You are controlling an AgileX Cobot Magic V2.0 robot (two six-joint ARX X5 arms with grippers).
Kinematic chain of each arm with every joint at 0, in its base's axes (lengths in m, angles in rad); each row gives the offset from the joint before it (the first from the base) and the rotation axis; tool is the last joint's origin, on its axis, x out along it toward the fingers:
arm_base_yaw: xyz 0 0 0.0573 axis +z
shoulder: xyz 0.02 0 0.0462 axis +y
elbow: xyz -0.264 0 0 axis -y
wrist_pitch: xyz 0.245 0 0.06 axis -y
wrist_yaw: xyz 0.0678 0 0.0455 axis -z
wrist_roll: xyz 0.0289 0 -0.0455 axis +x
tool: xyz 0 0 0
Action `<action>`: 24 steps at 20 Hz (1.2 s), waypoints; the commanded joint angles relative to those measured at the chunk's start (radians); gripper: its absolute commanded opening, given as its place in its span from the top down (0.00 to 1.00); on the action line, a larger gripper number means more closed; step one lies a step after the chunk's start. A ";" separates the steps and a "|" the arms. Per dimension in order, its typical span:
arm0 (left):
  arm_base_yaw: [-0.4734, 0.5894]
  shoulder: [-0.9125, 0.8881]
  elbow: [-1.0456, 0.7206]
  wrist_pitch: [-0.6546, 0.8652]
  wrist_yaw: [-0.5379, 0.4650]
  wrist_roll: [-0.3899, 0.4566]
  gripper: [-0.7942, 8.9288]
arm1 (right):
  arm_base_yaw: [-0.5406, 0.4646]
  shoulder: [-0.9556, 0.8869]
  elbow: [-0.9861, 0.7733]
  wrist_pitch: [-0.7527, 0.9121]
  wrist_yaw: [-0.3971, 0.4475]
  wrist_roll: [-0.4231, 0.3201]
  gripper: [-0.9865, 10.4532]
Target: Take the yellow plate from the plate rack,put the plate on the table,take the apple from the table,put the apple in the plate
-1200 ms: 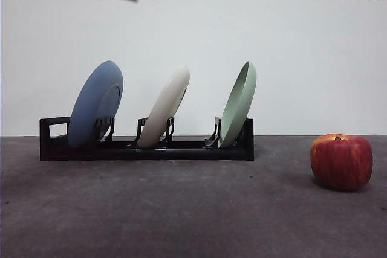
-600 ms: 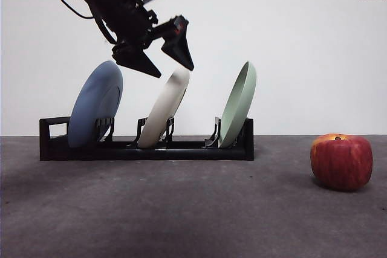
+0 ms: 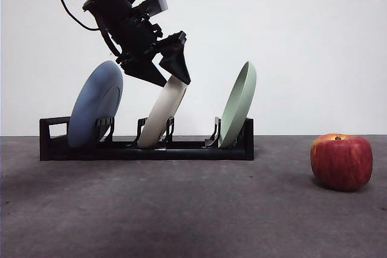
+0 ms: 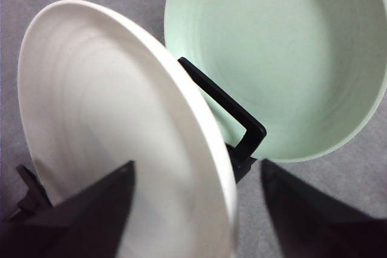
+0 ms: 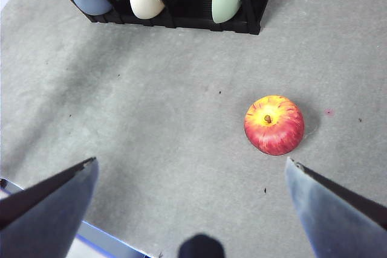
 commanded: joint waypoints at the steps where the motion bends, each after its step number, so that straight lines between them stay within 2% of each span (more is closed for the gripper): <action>1: -0.003 0.016 0.004 -0.002 0.014 -0.016 0.86 | 0.001 0.000 0.003 0.005 -0.003 -0.010 0.42; 5: -0.003 0.016 0.004 -0.009 0.102 -0.023 0.86 | 0.001 0.000 0.003 0.007 -0.003 -0.011 0.42; 6: -0.003 0.016 0.004 -0.011 0.106 -0.025 0.87 | 0.001 0.000 0.003 0.010 -0.003 -0.011 0.42; 7: -0.003 0.016 0.004 -0.016 0.107 -0.026 0.92 | 0.001 0.000 0.003 0.010 -0.003 -0.011 0.42; 9: -0.003 0.016 0.004 -0.023 0.109 -0.036 0.93 | 0.001 0.000 0.003 0.010 -0.003 -0.010 0.42; 15: 0.002 0.003 0.005 -0.023 0.172 -0.119 0.93 | 0.001 0.000 0.003 0.010 -0.003 -0.011 0.42; 24: 0.004 -0.165 0.005 -0.026 0.215 -0.163 0.93 | 0.001 0.001 0.003 0.011 -0.003 -0.011 0.42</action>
